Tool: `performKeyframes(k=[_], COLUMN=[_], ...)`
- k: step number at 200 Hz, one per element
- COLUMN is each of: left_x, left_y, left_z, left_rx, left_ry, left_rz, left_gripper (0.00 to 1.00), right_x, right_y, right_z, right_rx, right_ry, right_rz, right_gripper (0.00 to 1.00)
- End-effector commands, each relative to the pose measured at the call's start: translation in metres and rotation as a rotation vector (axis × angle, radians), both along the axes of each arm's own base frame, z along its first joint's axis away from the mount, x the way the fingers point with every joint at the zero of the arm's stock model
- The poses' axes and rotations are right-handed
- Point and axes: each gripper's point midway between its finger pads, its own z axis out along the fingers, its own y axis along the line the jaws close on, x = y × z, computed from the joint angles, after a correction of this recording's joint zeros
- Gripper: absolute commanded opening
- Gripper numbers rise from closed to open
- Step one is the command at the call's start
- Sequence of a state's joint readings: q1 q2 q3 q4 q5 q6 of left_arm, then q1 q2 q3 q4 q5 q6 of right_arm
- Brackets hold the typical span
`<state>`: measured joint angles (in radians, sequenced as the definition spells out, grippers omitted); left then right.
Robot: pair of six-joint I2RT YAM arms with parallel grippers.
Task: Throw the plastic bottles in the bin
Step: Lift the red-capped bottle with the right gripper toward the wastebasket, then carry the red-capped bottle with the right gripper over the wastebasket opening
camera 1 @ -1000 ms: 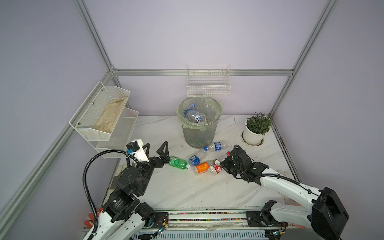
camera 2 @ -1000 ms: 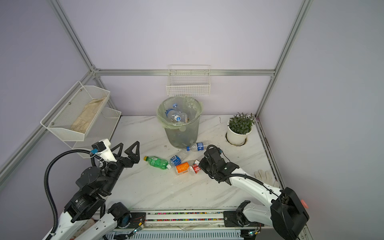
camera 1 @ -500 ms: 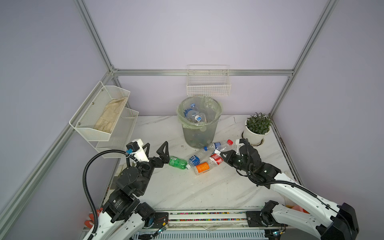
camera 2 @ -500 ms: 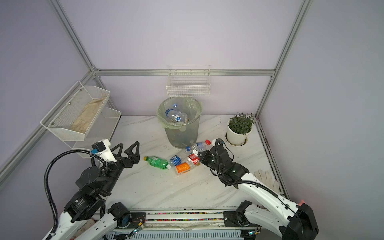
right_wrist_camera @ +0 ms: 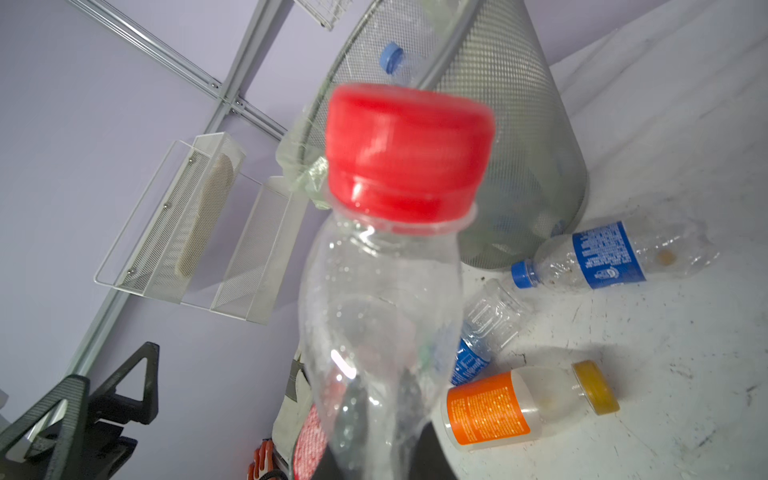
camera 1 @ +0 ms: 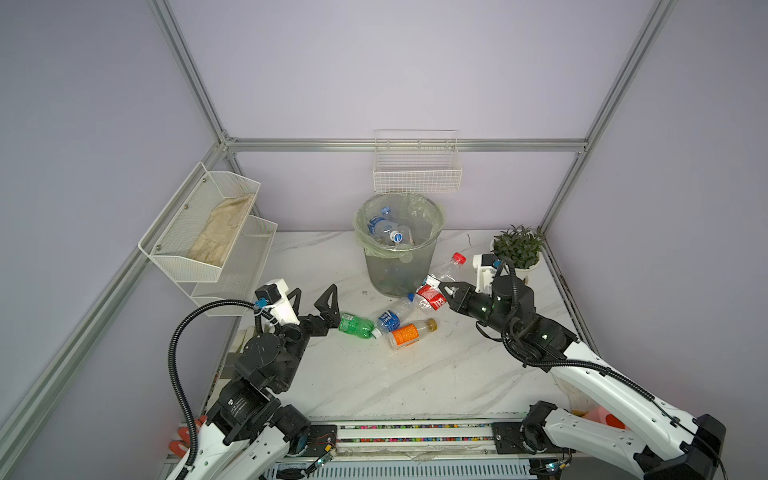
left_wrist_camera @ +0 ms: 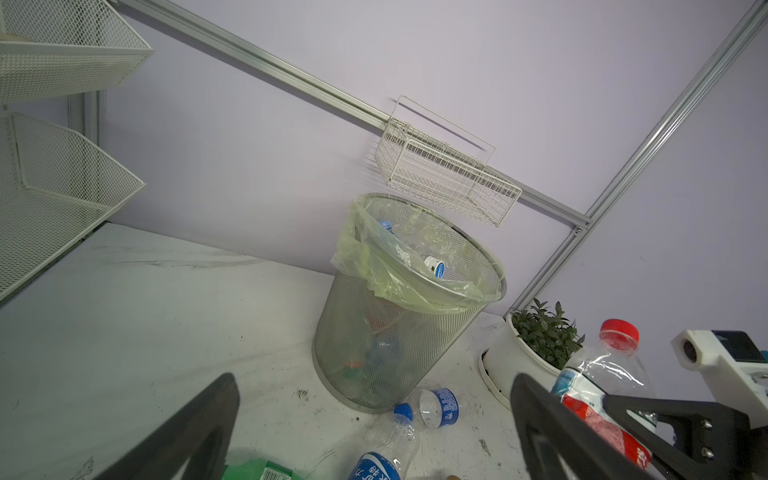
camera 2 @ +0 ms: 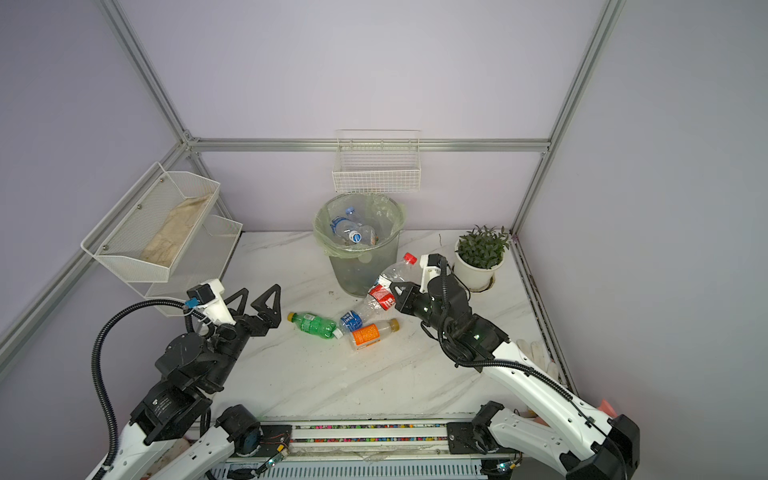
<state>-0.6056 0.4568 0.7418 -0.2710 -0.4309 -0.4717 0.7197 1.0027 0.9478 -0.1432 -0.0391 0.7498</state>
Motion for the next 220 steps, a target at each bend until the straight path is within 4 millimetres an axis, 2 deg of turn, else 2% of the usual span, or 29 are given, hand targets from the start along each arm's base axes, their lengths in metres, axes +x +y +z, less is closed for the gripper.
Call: performKeyframes(k=[1,20,93,142,178,216,220], left_x=[0.002,0.002,0.002,0.001,0.000,-0.004,-0.005], left_y=[-0.004,-0.004,-0.004,-0.005,-0.005,-0.004,-0.004], left_z=[-0.011,-0.012,-0.011,-0.010,-0.007,-0.003,-0.002], left_rx=[-0.008,-0.007,-0.009,-0.005,-0.010,-0.013,-0.013], left_ry=[0.011,0.016,0.015,0.016,0.013,0.007,0.007], left_rz=[-0.009,-0.011,-0.012,-0.019,-0.025,-0.037,-0.038], left_gripper=[1.00,1.00,1.00,1.00,1.00,1.00,1.00], right_x=[0.004,0.010,0.035,0.045,0.066,0.116,0.122], right_y=[-0.003,-0.006,-0.012,-0.013,0.001,0.037,0.041], right_z=[0.015,0.029,0.103,0.137,0.149,0.133,0.130], right_rx=[-0.073,-0.108,-0.244,-0.270,-0.324,-0.461,-0.475], right_ry=[-0.059,-0.096,-0.255,-0.321,-0.321,-0.291,-0.286], right_rz=[-0.013,-0.038,-0.118,-0.159,-0.167,-0.159,-0.154], right_gripper=[0.00,0.00,0.00,0.00,0.00,0.00,0.03])
